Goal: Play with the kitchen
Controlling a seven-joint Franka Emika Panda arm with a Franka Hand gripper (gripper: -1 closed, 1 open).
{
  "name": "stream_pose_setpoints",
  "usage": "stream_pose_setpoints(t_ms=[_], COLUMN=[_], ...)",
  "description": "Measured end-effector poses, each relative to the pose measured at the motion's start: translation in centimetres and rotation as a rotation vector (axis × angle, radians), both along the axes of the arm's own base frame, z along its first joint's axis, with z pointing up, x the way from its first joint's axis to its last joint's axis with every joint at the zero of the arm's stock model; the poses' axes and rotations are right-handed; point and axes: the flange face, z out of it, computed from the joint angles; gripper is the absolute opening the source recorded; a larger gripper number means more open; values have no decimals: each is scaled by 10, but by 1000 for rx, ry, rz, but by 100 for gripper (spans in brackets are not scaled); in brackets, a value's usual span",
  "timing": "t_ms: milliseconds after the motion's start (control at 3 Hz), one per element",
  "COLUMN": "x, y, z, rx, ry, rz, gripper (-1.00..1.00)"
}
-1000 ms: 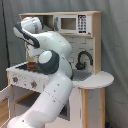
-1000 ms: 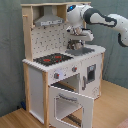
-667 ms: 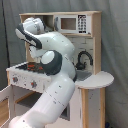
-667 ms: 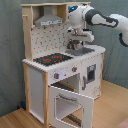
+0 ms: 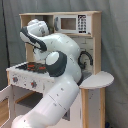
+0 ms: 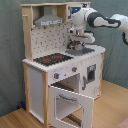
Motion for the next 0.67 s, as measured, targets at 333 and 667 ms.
stream_pose_setpoints(t_ms=[333,667], x=[4,7], y=[-15,-30], z=[-6,-9], rx=[27,57], ry=[-27,-55], rz=[-2,-6], gripper=[-100,-100])
